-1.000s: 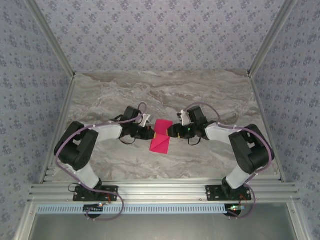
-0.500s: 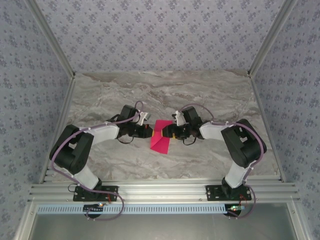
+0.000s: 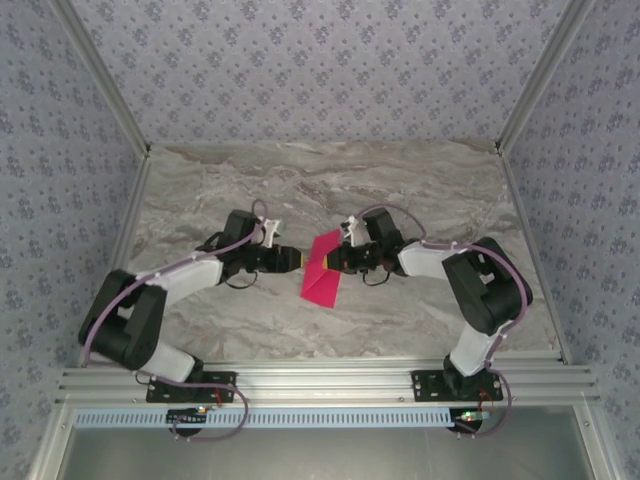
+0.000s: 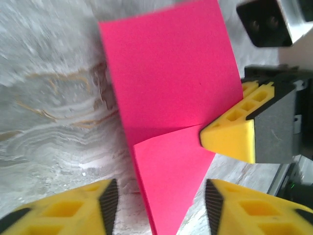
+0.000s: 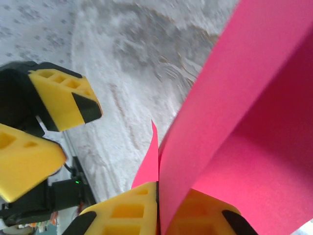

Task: Fold a paper plane with a square sheet of paper (fold left side to right side)
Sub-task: Turn over the paper at the center of the table.

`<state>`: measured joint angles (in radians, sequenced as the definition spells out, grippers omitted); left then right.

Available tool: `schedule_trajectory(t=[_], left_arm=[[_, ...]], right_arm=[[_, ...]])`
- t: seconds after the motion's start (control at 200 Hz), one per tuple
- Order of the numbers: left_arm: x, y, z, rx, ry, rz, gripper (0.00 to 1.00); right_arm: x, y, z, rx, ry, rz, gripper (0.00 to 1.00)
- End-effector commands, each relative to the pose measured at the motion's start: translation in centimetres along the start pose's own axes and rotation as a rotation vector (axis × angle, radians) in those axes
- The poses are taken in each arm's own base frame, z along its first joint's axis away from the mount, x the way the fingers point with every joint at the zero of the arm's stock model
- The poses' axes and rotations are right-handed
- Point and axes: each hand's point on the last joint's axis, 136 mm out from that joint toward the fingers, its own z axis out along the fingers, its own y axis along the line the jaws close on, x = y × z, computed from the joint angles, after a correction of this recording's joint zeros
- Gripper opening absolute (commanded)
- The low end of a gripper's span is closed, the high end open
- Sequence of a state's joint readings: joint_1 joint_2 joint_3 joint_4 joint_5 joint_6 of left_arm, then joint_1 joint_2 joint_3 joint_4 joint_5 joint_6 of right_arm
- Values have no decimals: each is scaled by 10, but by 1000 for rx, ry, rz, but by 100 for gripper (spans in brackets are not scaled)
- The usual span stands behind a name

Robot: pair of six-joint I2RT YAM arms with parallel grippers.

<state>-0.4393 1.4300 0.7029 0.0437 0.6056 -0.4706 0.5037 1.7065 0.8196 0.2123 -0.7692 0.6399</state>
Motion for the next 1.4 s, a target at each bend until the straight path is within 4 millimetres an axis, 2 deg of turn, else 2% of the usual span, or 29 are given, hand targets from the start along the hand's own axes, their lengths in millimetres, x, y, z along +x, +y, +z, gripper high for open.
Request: schedule_trajectory(t=[0.0, 0.155, 0.25, 0.385, 0.58, 0.66, 0.735, 0.974, 1.124, 1.239, 1.299, 1.394], left_arm=[[-33, -31, -35, 82, -171, -5, 60], [-53, -69, -78, 188, -335, -11, 91], [-59, -99, -95, 316, -366, -12, 98], [-64, -135, -111, 466, -393, 11, 98], [-64, -170, -116, 570, -398, 72, 97], [-63, -181, -115, 594, -385, 74, 93], [-64, -187, -114, 614, -384, 70, 84], [-68, -189, -113, 610, -397, 54, 36], [-67, -182, -109, 585, -400, 42, 11], [-63, -169, -102, 488, -389, 51, 6], [-55, -154, -94, 346, -362, 76, 4], [-37, -126, -84, 63, -306, 165, 0]], right_arm=[[-22, 41, -34, -113, -65, -83, 8], [-46, 95, -79, -226, -161, -218, 10], [-51, 135, -100, -312, -181, -302, 11], [-52, 173, -117, -373, -197, -371, 12], [-46, 206, -126, -435, -192, -427, 13], [-44, 214, -129, -460, -197, -434, 13], [-44, 218, -132, -477, -205, -430, 13], [-41, 219, -139, -478, -233, -430, 20], [-38, 203, -138, -406, -234, -416, 35], [-38, 174, -141, -240, -254, -417, 50], [-39, 149, -147, -99, -279, -397, 58], [-41, 99, -164, 212, -312, -380, 64]])
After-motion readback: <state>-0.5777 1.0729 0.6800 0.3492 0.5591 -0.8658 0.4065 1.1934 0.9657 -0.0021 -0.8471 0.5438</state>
